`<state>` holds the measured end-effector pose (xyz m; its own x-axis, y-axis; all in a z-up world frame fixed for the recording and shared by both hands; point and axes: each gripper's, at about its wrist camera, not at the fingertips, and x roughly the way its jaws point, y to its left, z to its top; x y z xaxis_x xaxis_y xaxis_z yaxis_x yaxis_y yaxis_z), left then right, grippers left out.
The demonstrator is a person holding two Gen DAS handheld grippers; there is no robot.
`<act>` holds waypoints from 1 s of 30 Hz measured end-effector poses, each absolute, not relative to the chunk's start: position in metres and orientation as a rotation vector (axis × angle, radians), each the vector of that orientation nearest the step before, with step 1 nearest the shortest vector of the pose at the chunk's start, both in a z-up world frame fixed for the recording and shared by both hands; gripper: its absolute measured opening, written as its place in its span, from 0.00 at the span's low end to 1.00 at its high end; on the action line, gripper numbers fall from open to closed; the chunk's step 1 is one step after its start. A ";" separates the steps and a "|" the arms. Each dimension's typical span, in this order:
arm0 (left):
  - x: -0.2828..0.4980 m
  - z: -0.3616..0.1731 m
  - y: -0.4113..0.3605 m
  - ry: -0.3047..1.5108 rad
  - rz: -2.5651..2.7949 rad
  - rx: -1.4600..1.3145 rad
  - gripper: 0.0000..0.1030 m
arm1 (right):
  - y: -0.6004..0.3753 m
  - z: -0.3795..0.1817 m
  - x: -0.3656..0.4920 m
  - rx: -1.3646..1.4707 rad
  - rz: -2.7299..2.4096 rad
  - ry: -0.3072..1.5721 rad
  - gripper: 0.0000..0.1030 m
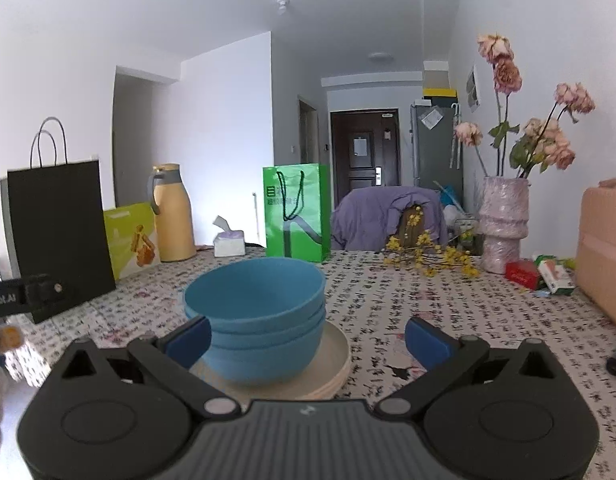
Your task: Organize plates and bowls
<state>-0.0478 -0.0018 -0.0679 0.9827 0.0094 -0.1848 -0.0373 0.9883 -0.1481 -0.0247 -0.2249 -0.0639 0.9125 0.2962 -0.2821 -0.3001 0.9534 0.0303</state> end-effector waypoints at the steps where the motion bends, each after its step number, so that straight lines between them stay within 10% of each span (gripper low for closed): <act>1: -0.052 -0.069 -0.002 0.181 0.032 -0.144 1.00 | -0.225 -0.064 -0.028 -0.020 0.302 0.289 1.00; 30: -0.091 -0.085 -0.009 0.290 0.015 -0.182 1.00 | -0.236 -0.072 -0.071 -0.037 0.268 0.360 1.00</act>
